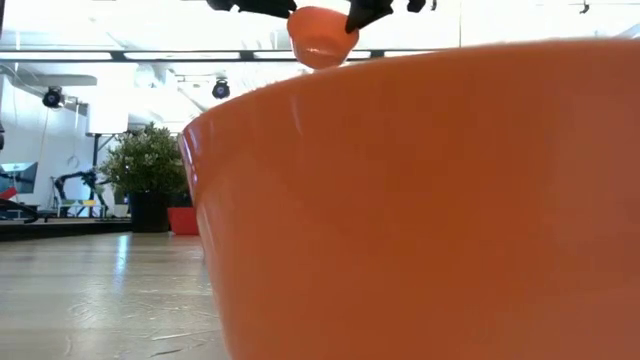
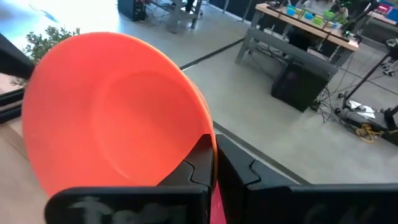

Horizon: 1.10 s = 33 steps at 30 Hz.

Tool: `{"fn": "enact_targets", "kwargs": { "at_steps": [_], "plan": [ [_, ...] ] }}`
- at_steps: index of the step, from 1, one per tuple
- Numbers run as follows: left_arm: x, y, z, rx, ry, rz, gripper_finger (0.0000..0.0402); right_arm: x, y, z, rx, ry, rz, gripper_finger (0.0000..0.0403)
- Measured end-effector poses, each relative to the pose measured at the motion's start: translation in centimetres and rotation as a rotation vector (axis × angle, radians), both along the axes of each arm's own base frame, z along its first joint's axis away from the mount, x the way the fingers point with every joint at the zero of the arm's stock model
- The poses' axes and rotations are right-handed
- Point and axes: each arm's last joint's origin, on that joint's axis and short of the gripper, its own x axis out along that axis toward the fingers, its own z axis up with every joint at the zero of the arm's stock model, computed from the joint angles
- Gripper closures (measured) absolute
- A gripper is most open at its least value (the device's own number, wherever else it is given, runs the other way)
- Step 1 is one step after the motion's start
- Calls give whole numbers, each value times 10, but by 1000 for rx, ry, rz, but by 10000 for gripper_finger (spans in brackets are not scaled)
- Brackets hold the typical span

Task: Pick & Place Mini bowls
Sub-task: Stack the top orange bowl on top of the orange bowl on the shelf

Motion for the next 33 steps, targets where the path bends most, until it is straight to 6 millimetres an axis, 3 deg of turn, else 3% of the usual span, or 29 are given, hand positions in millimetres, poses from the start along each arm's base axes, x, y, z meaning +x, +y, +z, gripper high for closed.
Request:
{"fn": "enact_targets", "kwargs": {
  "at_steps": [11,22,33],
  "plan": [
    [-15,-5,17,-10,-80,-13,285,0,0,-1,-11,11,-8,394],
    [1,-2,3,19,-5,44,285,0,0,-1,-13,12,-9,394],
    [5,1,-1,35,9,110,285,0,1,-1,-10,12,-4,394]
  ]
}}
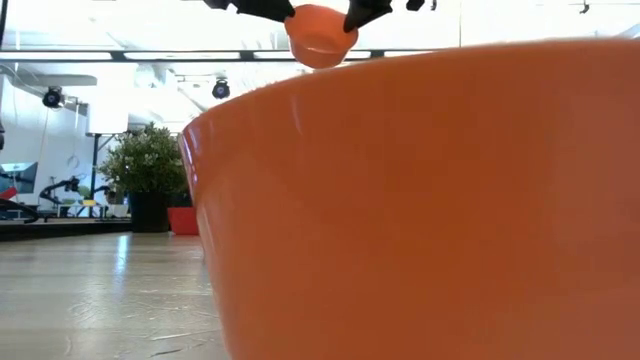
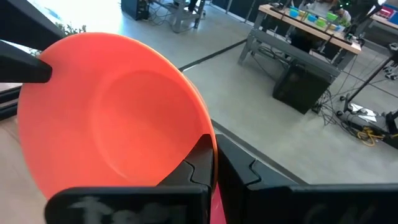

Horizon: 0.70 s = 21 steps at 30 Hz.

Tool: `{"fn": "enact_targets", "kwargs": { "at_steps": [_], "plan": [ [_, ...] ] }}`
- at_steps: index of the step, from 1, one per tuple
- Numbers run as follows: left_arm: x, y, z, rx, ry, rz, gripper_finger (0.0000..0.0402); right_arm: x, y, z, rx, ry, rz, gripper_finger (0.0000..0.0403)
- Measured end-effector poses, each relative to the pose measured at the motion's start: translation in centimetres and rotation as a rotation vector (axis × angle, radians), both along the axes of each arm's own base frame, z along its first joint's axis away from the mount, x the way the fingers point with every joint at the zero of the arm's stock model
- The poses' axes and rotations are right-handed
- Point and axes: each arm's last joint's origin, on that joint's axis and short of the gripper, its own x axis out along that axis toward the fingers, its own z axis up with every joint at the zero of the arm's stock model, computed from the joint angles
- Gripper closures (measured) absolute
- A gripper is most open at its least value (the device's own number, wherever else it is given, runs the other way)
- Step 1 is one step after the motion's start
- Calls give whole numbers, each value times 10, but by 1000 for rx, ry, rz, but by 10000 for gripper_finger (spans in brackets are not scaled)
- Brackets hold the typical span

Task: Pick & Place Mini bowls
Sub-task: Stack the top orange bowl on top of the orange bowl on the shelf

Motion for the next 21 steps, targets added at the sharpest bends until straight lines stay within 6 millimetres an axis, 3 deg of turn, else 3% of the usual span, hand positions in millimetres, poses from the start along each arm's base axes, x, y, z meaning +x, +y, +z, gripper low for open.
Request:
{"fn": "enact_targets", "kwargs": {
  "at_steps": [12,18,21],
  "plan": [
    [14,3,-8,18,8,56,294,0,0,0,1,0,2,394],
    [13,5,-8,40,15,93,381,0,0,0,5,-2,6,394],
    [13,5,-9,43,22,98,393,0,0,0,9,-4,9,394]
  ]
}}
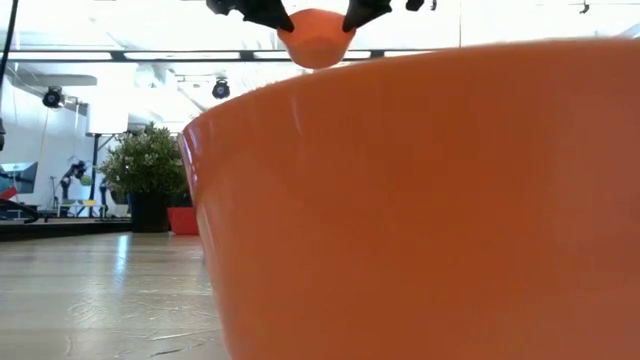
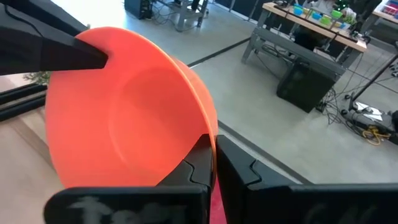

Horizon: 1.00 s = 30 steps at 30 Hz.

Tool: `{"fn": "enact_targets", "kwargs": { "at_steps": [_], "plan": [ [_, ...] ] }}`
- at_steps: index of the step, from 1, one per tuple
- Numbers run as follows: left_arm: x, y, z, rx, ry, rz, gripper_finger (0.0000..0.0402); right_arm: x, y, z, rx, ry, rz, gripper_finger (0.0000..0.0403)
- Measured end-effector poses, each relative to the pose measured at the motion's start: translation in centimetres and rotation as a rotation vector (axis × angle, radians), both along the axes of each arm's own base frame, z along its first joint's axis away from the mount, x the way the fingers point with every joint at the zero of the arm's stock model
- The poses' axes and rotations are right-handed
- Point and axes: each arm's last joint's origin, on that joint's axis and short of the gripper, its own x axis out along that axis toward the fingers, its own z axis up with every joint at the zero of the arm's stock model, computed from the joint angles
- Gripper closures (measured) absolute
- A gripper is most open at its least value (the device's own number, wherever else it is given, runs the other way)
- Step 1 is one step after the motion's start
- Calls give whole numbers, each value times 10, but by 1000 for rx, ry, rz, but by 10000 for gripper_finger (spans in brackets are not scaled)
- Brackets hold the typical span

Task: Pick & Place Mini bowls
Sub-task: Stack the top orange bowl on top of the orange bowl on the shelf

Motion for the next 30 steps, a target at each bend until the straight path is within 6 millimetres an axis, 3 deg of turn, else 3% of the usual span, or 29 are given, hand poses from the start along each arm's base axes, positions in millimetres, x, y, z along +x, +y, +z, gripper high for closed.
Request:
{"fn": "enact_targets", "kwargs": {
  "at_steps": [9,18,30],
  "plan": [
    [-1,0,1,-1,-3,2,400,0,0,0,7,-8,8,384],
    [-1,4,1,-9,4,-14,401,0,3,3,47,-16,80,302],
    [-20,36,22,-106,29,24,401,-37,7,41,121,-115,242,220]
  ]
}}
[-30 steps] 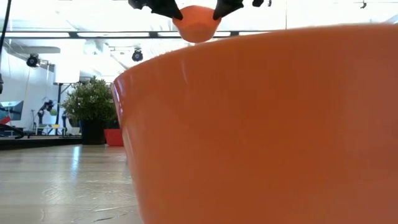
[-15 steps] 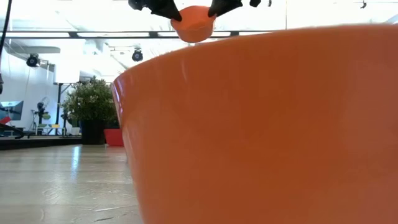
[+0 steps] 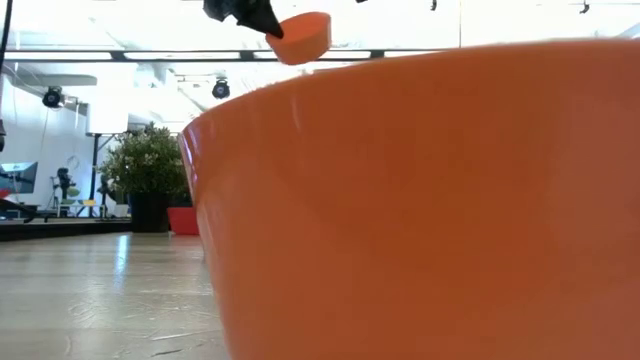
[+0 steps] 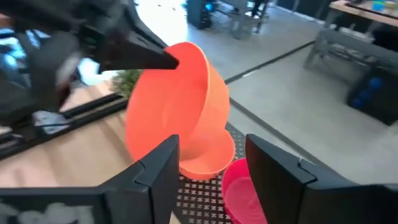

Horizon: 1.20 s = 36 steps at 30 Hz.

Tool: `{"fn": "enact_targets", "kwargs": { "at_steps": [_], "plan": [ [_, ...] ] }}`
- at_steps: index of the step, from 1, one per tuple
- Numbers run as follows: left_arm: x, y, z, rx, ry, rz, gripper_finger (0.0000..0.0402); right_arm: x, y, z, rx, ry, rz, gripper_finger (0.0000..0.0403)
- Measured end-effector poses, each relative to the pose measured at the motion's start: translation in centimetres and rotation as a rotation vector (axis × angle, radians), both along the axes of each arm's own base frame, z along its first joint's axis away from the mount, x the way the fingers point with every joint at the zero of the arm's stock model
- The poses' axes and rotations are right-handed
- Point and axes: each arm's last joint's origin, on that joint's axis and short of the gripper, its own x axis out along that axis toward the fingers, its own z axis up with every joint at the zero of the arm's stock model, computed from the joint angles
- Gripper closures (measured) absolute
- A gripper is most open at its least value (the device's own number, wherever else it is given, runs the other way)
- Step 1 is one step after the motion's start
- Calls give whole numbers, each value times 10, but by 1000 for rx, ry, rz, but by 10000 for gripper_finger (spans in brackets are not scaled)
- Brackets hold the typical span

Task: Pick & Place Mini bowls
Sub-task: Stack the top orange bowl on top of the orange bowl on the shelf

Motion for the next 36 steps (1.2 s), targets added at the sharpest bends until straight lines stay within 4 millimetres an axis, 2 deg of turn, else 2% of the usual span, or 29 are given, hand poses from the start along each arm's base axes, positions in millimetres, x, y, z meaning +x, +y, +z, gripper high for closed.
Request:
{"fn": "enact_targets", "kwargs": {
  "at_steps": [8,14,21,26,36],
  "plan": [
    [-20,33,-2,-146,51,30,401,-28,3,23,9,-39,128,209],
    [-25,64,-11,-286,13,1,401,-42,3,32,-15,-52,142,209],
    [-5,87,-29,-373,78,-4,401,-44,3,33,-34,-42,152,209],
    [9,98,-42,-422,176,34,401,-36,3,28,-32,-19,153,209],
    [25,110,-54,-426,226,65,401,-34,3,24,-37,15,156,209]
  ]
}}
